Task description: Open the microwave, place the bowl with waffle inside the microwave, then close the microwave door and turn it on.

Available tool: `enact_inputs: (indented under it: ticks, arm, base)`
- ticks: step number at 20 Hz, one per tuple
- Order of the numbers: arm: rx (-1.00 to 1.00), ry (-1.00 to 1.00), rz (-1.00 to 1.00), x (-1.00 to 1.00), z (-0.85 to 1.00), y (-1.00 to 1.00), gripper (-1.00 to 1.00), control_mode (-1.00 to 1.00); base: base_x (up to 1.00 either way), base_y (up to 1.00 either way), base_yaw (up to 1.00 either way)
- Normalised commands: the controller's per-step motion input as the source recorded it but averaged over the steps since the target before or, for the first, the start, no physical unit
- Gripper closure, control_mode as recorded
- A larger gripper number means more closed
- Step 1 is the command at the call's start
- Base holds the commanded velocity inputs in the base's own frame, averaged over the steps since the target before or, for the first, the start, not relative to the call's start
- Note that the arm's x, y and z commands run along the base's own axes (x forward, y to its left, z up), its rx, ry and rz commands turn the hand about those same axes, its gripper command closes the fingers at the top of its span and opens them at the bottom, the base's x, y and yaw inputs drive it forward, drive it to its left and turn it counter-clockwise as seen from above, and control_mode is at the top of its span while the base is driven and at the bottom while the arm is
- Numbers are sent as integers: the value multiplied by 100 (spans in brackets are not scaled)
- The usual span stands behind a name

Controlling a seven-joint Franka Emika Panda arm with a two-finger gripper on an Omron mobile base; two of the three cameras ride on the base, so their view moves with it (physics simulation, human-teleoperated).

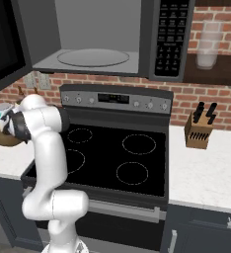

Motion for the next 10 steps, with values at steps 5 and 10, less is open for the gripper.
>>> enact_inputs:
  ticks: [5, 10]
  arm:
    - [15, -5, 0, -5, 4, -28, 100, -100]
    - [26, -5, 0, -1, 24, -58, 100, -100]
  base:
    - [0, 0, 0]
    - [0, 0, 0]
